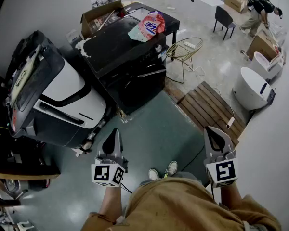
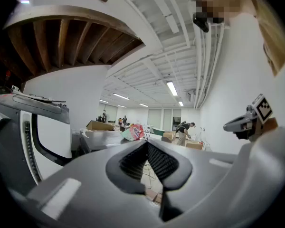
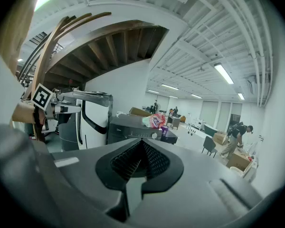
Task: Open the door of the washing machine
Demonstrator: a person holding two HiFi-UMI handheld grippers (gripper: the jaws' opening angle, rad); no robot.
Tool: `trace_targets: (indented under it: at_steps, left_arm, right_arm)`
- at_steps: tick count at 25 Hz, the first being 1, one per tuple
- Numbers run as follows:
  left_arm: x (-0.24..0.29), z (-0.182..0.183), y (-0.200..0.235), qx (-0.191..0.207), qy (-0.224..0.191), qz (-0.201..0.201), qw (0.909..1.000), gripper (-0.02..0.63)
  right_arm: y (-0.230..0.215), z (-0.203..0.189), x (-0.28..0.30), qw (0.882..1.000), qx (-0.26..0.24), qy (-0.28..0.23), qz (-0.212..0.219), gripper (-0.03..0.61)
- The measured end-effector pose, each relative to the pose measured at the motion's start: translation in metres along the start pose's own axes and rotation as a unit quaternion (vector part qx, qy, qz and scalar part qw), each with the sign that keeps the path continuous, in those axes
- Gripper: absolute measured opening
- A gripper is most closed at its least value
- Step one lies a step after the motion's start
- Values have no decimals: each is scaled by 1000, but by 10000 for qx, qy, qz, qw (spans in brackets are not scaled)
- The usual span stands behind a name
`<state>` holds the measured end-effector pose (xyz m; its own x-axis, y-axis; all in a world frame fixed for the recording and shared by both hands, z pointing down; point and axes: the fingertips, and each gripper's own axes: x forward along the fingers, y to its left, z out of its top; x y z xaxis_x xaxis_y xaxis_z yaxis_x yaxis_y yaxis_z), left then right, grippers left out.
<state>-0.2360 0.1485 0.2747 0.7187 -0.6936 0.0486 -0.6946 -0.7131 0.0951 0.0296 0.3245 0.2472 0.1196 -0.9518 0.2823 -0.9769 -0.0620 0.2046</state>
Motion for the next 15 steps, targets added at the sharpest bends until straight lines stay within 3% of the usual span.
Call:
trace_targets:
  at_steps: [3,9,15]
  left_arm:
    - [7,7,3,-62,-63,39,10000,60]
    - [8,3,20,-560,-168,325,9978,60]
    - [10,-4,23,-660,-114,471,9966,60]
  right_arm:
    - [-6,23,12,9996,115,-253,-36,3]
    - [-4,16,19,9998,-134,-90,116,5]
    - [-5,10,23,9991,-258,-33,342,5]
